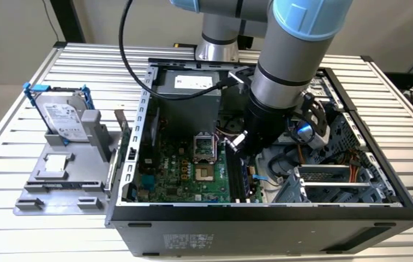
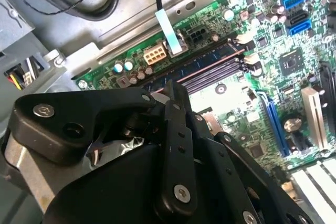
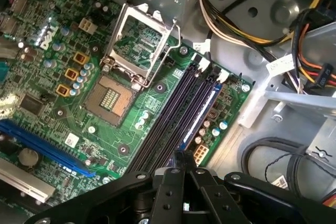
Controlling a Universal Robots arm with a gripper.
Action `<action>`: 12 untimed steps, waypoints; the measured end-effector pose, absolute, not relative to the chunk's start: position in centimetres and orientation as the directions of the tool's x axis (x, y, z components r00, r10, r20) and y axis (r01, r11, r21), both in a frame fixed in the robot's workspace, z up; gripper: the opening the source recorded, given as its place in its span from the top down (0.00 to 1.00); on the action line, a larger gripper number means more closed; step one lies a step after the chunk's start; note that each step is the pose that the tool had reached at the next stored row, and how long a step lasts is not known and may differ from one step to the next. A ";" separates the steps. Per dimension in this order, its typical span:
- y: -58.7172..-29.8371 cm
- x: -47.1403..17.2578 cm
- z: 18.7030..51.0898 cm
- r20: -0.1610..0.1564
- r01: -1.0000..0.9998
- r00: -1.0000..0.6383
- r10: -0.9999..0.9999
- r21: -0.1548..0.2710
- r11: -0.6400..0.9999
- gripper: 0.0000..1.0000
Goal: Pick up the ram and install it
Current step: 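Press down the ram until it locks into place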
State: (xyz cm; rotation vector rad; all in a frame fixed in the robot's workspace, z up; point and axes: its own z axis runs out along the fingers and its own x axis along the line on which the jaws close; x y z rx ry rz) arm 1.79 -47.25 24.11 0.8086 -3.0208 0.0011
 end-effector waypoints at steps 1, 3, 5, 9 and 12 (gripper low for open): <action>-47.3 1.8 24.1 0.014 -0.512 -0.859 -0.512 0.003 0.859 1.00; -47.3 1.8 24.1 0.014 -0.541 -0.841 -0.541 0.003 0.841 1.00; -47.3 1.8 24.1 0.014 -0.571 -0.821 -0.571 0.003 0.821 1.00; -47.3 1.8 24.1 0.014 -0.629 -0.777 -0.629 0.003 0.777 1.00; -47.3 1.8 24.1 0.014 -0.672 -0.740 -0.672 0.003 0.740 1.00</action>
